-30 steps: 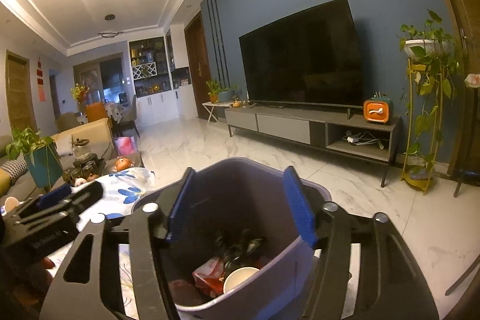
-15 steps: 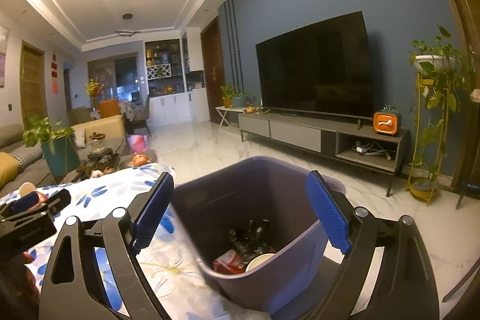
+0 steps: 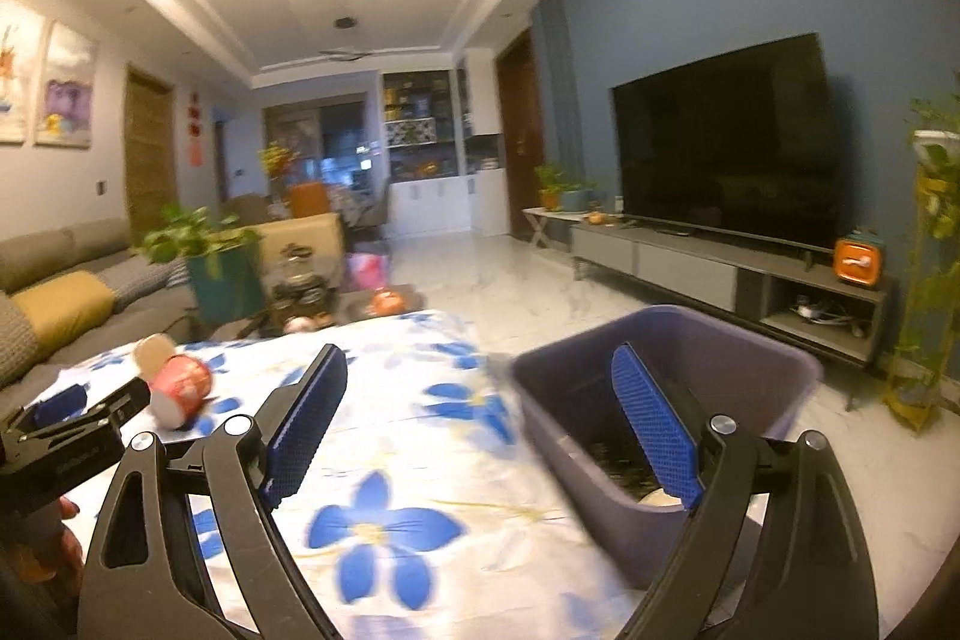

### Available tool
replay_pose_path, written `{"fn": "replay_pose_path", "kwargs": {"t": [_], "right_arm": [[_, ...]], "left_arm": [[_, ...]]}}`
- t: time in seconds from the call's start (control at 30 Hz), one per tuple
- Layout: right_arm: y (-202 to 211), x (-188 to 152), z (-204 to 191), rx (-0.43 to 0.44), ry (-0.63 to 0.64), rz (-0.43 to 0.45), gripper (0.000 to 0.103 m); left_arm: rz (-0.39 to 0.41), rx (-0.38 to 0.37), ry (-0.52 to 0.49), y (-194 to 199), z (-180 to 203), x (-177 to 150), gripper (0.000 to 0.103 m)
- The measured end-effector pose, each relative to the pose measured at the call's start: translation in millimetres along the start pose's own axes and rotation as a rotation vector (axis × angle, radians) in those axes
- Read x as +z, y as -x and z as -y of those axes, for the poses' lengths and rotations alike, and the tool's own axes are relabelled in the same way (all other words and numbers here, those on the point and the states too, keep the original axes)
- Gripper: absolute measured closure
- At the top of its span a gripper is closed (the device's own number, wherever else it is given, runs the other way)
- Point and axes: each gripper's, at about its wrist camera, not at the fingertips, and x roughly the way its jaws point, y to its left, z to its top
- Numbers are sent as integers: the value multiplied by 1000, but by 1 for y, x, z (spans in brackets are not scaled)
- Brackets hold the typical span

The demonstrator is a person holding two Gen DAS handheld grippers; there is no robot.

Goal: Collect trash
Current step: 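Move both open tools back toward the red cup and remaining white cup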

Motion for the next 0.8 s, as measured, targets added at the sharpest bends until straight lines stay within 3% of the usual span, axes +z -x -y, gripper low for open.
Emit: {"fn": "replay_pose_path", "kwargs": {"t": [0.37,0.57,0.8], "right_arm": [[-46,-13,-114,244,66,-120,16],[-76,-21,-169,303,93,-177,16],[-113,-28,-224,341,118,-243,16]], "left_arm": [[14,231,61,3,-113,3,12],[13,330,96,-6,-164,17,12],[30,390,104,-25,-202,46,12]]}}
